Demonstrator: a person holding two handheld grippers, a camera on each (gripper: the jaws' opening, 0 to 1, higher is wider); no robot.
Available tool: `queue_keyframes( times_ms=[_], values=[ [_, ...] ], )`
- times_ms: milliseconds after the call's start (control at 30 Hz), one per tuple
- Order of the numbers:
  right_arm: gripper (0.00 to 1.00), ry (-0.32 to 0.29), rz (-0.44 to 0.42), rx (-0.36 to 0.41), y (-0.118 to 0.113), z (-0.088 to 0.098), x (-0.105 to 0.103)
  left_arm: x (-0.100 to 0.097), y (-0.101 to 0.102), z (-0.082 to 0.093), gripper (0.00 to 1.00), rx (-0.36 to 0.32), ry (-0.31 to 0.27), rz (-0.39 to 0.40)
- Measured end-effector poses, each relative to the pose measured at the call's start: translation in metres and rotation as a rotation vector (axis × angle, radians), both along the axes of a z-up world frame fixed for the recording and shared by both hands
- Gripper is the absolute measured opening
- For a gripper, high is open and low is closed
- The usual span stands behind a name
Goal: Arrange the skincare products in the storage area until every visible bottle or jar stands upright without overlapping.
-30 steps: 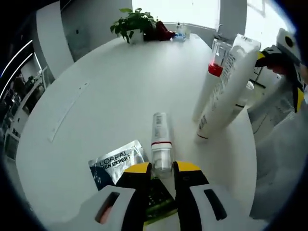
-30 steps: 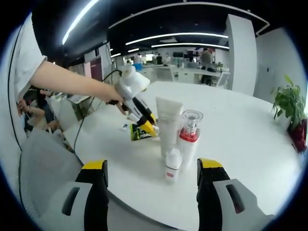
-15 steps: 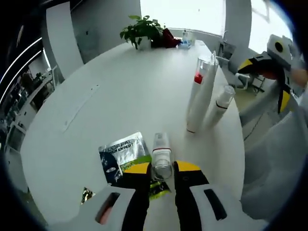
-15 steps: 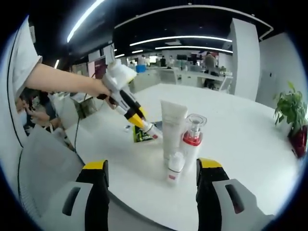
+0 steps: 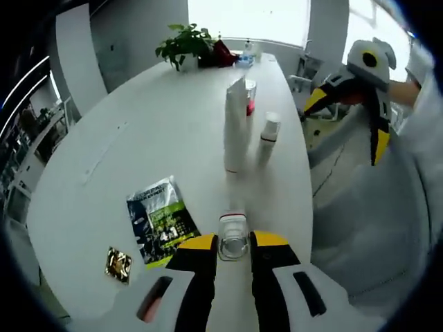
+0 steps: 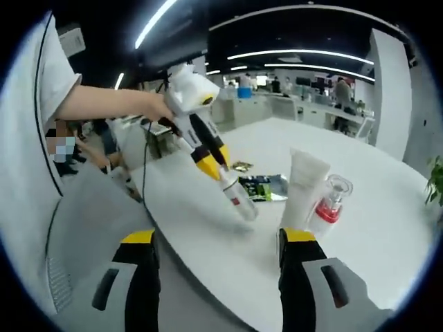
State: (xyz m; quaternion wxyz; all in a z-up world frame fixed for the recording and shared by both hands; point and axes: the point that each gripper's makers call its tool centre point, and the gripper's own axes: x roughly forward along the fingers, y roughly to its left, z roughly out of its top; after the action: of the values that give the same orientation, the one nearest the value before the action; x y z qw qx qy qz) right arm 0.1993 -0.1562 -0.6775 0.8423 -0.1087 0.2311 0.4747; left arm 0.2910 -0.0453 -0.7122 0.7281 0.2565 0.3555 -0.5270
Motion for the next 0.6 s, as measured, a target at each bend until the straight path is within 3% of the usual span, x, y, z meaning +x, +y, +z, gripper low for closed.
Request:
queue_keyframes(
  times_ms=[300, 600],
  values=[
    [0.66, -0.004, 0.118, -0.023, 0.023, 0.0, -0.001, -0.043, -0.004, 0.022, 0.22, -0.04, 0.014, -0.097],
    [0.62, 0.002, 0.214, -0.051, 0.036, -0.005, -0.003, -0.075, -0.012, 0.045, 0.22, -0.038, 0.002, -0.165]
  ],
)
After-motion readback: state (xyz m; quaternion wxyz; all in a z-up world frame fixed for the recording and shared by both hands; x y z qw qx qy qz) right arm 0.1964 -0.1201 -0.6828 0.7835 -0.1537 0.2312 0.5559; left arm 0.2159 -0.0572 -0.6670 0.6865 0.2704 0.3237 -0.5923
